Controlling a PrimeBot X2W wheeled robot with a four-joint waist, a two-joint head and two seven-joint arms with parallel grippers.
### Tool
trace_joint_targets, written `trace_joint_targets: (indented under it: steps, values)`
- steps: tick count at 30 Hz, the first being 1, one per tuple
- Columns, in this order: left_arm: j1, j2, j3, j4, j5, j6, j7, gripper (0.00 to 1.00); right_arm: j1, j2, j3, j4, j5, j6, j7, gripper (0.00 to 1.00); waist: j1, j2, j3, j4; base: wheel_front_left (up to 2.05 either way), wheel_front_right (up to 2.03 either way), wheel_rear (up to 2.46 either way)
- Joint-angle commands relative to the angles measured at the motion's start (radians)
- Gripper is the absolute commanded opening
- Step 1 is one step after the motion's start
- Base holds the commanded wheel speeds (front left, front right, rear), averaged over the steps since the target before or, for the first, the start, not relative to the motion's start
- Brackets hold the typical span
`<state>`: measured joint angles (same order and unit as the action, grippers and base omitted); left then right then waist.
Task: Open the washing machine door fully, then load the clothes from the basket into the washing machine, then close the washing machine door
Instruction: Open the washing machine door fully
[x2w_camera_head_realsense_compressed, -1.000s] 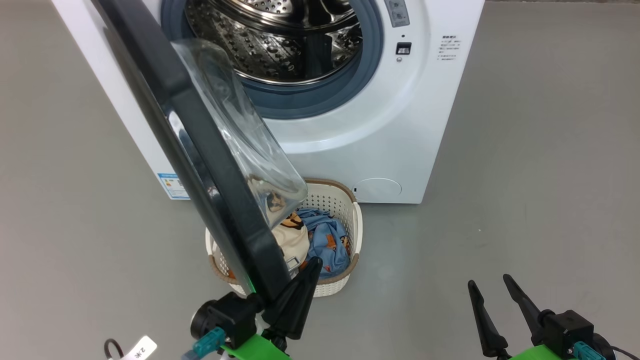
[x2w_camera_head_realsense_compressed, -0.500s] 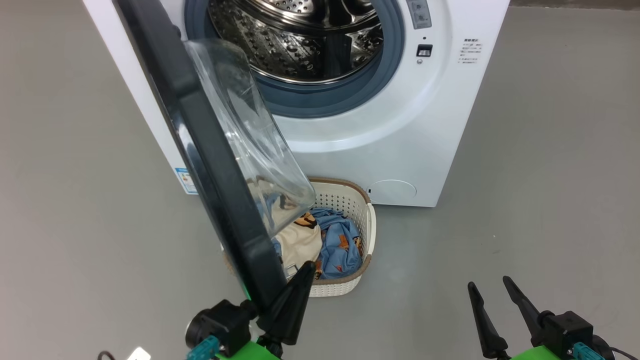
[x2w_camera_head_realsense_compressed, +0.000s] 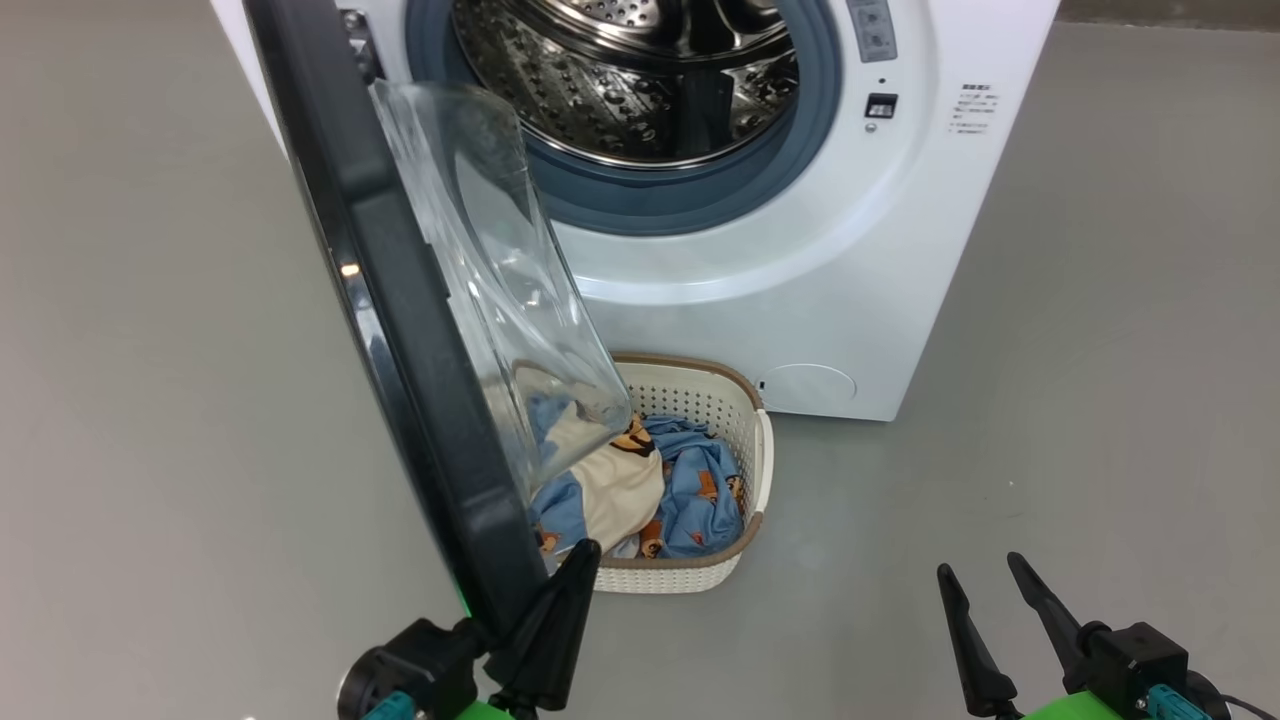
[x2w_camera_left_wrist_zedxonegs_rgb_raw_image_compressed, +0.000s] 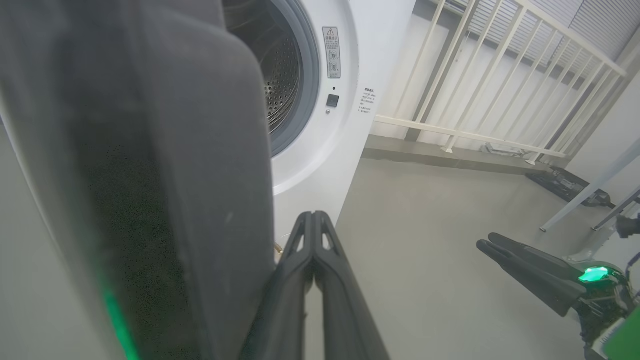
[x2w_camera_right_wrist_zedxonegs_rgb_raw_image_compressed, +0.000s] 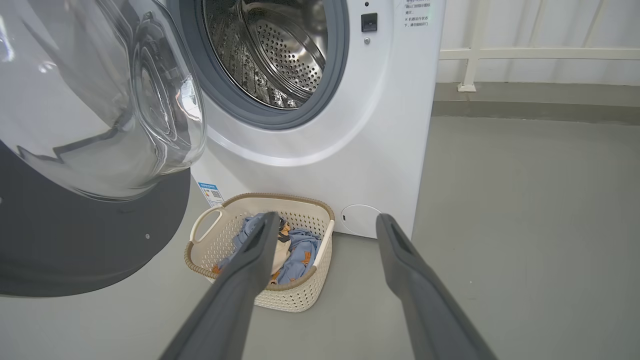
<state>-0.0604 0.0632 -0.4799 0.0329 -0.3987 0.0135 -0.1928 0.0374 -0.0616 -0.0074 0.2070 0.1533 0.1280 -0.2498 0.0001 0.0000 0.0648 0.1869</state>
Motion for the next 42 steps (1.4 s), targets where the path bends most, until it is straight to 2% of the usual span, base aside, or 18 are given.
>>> trace_joint_targets:
  steps: [1,27,33,42]
  values:
    - [-0.009,0.024,0.051,-0.031,-0.001,0.017,0.001,0.00,-0.023,-0.002,0.023,-0.020,0.008,0.003,-0.012,1.00,-0.0001,0.0000,-0.001,0.008,0.00,0.00,0.00]
    - [0.039,0.056,0.115,-0.049,-0.036,0.090,0.008,0.00,-0.023,-0.003,0.021,-0.018,0.014,0.003,-0.012,1.00,-0.0001,0.0000,-0.005,0.149,0.00,0.00,0.00]
    - [0.047,0.068,0.151,-0.032,-0.054,0.107,0.000,0.00,-0.025,-0.001,0.020,-0.017,0.014,0.003,-0.012,1.00,-0.0001,0.0000,-0.004,0.163,0.00,0.00,0.00]
    - [0.033,0.097,0.255,0.016,-0.097,0.131,-0.031,0.00,-0.031,-0.001,0.023,-0.014,0.015,0.003,-0.012,1.00,-0.0001,0.0000,0.006,0.153,0.00,0.00,0.00]
